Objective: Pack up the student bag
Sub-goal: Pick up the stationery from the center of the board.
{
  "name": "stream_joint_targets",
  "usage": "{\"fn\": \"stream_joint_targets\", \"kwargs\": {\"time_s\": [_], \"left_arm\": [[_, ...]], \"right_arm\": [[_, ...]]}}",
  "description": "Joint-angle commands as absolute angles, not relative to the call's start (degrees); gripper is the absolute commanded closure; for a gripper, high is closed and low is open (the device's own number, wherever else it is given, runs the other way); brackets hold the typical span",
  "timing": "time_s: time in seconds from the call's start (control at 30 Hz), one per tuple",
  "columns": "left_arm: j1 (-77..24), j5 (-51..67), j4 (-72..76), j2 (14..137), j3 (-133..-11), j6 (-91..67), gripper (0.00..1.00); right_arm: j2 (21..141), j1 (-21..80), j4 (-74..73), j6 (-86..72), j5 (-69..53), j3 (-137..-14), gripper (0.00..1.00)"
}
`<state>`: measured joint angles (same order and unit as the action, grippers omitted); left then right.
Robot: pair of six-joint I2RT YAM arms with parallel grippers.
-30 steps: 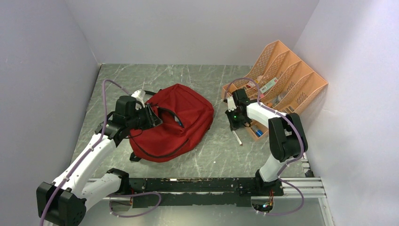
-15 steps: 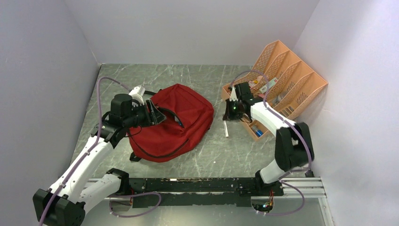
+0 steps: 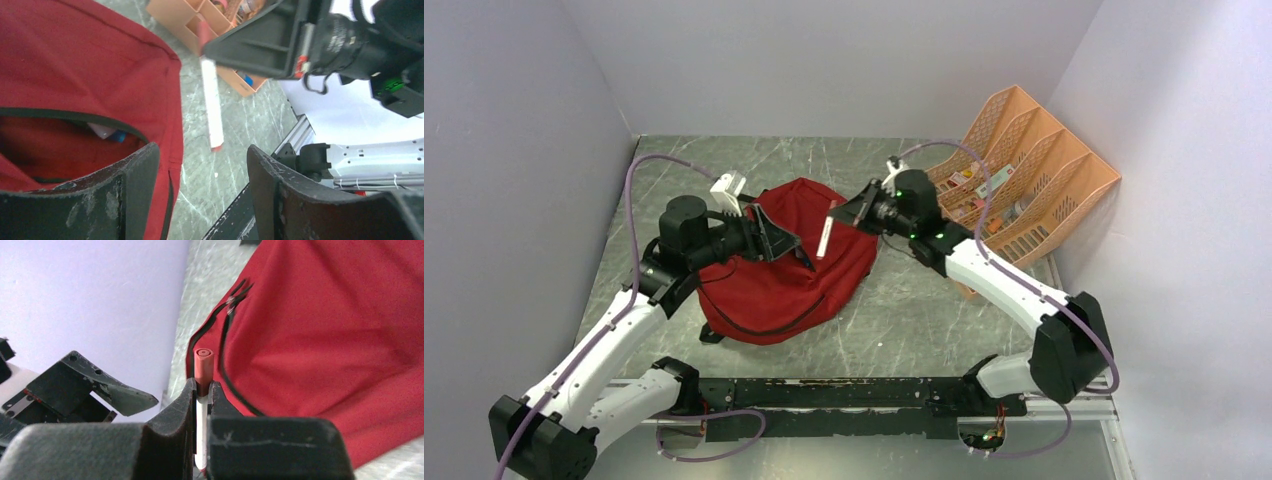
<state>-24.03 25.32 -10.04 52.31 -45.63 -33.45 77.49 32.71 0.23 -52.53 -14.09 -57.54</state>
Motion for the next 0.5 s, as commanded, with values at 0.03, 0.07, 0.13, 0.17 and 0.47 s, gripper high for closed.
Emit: {"fn": "stream_joint_targets", "kwargs": {"time_s": [0.03, 0.07, 0.13, 0.17, 0.47], "left_arm": [[-27.6, 25.0, -5.4, 53.5, -48.4, -32.6, 0.33], [-27.9, 24.4, -6.2, 53.9, -48.5, -32.0, 0.34], [-28.4, 23.5, -7.3, 54.7, -48.2, -31.3, 0.36], [-28.4, 23.4, -7.5, 54.9, -48.0, -31.1, 0.36], [-29.2, 23.1, -7.1, 56.4, -46.7, -30.9, 0.42]], "right_arm": [[81.1, 38.4, 8.7, -62.4, -10.9, -59.2, 1.00], [81.6, 38.9, 9.2, -62.6, -11.2, -59.6, 1.00], [82.4, 39.7, 9.7, -62.6, -11.9, -60.3, 1.00], [82.7, 39.8, 10.0, -62.8, -12.4, -60.5, 1.00], [83.7, 40.1, 11.4, -62.8, -15.9, -62.0, 1.00]]}}
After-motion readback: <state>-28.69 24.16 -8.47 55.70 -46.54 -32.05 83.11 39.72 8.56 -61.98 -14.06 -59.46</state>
